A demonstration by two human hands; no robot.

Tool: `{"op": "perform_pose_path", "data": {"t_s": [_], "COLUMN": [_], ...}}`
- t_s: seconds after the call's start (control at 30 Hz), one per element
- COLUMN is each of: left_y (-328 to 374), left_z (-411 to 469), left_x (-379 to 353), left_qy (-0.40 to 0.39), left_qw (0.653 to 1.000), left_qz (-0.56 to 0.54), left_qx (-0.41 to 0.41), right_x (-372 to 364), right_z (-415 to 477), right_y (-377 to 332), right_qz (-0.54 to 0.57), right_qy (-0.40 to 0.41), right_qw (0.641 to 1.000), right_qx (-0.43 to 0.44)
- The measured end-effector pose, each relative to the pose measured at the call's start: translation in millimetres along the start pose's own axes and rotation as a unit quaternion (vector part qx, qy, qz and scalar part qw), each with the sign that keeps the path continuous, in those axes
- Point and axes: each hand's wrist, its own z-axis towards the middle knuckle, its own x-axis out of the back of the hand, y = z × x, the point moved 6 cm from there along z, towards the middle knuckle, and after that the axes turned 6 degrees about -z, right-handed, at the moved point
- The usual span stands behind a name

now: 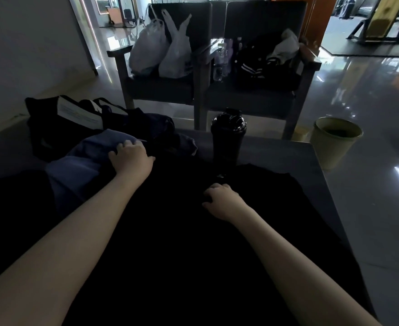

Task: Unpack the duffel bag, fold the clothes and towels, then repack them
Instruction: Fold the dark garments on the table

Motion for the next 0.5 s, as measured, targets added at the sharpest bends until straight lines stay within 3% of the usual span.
{"op": "perform_pose_path", "data": {"t_s": [0.1,0.27,0.4,0.5], "left_y": [-12,-30,-31,-20], "left_z": [1,4,4,-4], "left_x": [4,0,10,26], "left_qy": [0.028,-0.007,-0.024,-0.026], "left_qw": [0.999,0.995,0.984,0.965], "left_qz": [0.003,-0.095,-0.174,-0.233], "left_qx": [0.018,0.041,-0.034,-0.118], "right_x": [10,27,56,75], "right_z": [8,27,42,50], "right_y": [-5,-18,-37,-56], "right_qz": [-0.009,0.05,0.169,0.194], "right_qy": [0.014,0.047,0.143,0.149], "right_qw": [1.0,0.998,0.975,0.964], "right_qx": [-0.01,-0.005,0.037,0.101]}}
